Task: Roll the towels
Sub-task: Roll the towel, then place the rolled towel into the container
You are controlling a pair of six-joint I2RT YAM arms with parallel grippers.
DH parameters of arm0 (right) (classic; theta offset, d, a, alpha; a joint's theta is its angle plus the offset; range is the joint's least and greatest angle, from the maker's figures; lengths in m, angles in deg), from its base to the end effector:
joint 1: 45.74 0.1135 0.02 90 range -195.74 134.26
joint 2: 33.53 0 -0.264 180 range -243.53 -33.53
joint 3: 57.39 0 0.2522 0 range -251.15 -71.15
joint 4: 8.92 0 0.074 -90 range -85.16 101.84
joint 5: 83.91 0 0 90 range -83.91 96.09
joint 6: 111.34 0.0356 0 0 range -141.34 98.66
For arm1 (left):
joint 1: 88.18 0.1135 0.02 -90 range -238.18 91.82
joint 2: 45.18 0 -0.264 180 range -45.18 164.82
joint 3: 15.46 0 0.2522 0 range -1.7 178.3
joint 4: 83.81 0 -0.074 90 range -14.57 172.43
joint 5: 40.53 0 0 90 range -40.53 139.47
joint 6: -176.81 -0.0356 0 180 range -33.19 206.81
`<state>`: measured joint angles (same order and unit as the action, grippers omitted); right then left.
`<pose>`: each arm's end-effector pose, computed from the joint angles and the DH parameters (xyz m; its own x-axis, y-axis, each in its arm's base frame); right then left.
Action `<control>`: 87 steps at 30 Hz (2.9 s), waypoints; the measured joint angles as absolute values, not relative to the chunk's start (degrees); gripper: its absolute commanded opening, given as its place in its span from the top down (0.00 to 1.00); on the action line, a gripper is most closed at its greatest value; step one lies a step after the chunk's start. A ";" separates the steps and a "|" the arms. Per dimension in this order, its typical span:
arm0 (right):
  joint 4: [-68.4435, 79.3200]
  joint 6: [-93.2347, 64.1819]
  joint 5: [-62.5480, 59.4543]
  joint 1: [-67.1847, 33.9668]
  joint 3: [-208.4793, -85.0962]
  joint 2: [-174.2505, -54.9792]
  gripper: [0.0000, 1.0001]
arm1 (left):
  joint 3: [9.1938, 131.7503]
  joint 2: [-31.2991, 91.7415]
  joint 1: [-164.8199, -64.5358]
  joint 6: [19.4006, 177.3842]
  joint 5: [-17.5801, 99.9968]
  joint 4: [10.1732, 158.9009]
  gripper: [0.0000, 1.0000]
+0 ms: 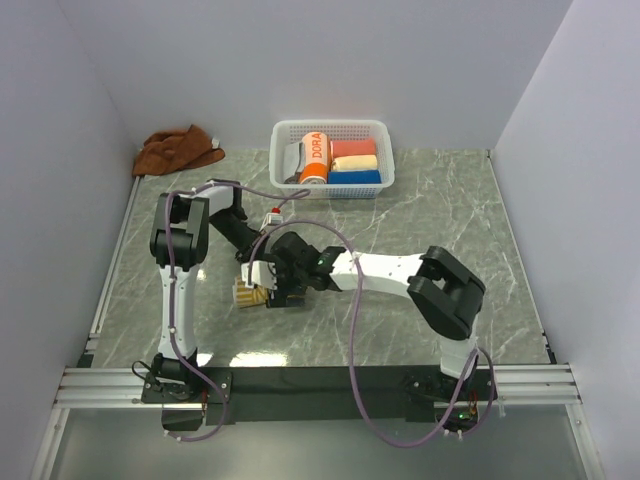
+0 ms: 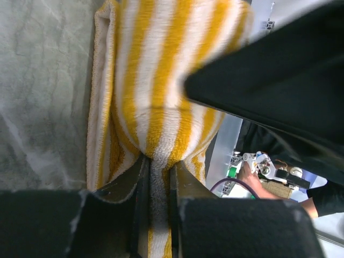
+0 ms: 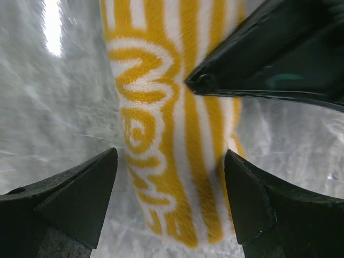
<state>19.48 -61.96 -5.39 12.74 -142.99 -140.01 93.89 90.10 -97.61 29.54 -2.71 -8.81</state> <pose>0.2039 0.3460 0.1942 0.2873 -0.7519 -0.5934 -0.9436 -0.1158 -0.3102 0.3620 -0.0886 0.1166 -0.7479 0.6471 -0.1478 0.4053 0.2688 -0.8738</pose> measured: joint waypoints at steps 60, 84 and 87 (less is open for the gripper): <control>32.39 -48.94 -11.10 9.31 -156.63 -148.38 0.37 | 69.79 70.84 -80.74 30.85 -8.20 5.27 0.96; 17.92 -55.51 1.08 12.68 -143.69 -145.21 0.24 | 74.18 76.66 -80.39 34.08 -11.13 3.96 0.89; 18.47 -54.95 0.79 11.80 -145.35 -146.63 0.38 | 74.20 76.66 -80.34 34.08 -11.15 3.98 0.79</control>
<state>18.47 -54.95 0.79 11.80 -145.35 -146.63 74.20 76.66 -80.34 34.08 -11.15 3.98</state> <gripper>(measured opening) 0.698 0.161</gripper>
